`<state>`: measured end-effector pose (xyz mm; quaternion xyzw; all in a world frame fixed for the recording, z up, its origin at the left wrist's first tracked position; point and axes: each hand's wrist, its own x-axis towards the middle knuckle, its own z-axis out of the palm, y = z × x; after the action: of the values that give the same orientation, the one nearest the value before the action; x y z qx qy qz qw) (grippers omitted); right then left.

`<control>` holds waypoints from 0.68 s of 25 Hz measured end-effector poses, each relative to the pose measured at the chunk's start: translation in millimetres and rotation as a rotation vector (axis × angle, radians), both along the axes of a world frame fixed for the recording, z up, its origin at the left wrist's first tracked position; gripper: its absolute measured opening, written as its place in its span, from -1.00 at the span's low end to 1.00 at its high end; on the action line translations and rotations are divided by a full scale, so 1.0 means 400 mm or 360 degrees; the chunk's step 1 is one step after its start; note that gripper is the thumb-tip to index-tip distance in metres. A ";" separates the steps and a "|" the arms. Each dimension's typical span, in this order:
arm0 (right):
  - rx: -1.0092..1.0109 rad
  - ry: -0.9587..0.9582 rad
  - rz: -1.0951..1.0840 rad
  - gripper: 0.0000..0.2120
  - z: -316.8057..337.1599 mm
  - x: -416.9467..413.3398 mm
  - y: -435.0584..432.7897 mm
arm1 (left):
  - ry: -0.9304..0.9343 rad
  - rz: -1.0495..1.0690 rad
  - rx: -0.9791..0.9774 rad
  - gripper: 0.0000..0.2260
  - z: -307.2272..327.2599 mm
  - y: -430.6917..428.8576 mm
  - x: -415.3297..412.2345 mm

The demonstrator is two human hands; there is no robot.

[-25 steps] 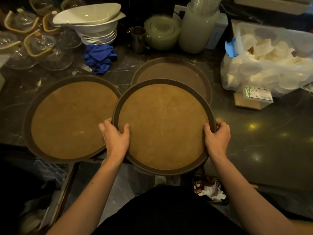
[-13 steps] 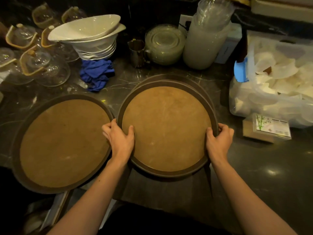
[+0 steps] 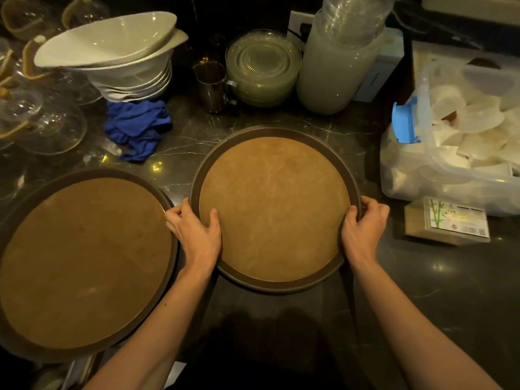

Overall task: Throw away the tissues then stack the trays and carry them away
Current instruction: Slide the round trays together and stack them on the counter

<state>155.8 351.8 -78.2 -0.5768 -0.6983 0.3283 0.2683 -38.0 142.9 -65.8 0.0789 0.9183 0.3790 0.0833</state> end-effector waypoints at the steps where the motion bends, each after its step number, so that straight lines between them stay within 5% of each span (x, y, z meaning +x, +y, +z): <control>1: 0.0007 -0.0002 0.0010 -0.77 -0.002 -0.003 0.003 | -0.0008 -0.0001 0.0006 -0.50 -0.001 0.003 -0.001; 12: 0.0009 -0.0067 0.0037 -0.70 -0.015 -0.009 0.005 | 0.0061 -0.0066 -0.0035 -0.50 -0.028 0.011 -0.005; 17: 0.0036 -0.0412 0.0178 -0.55 0.014 -0.007 -0.027 | -0.0082 -0.0174 0.0041 -0.36 -0.016 -0.023 0.018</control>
<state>153.0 340.9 -72.8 -0.5714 -0.7617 0.2577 0.1639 -30.7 133.5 -72.2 0.1201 0.9052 0.3875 0.1264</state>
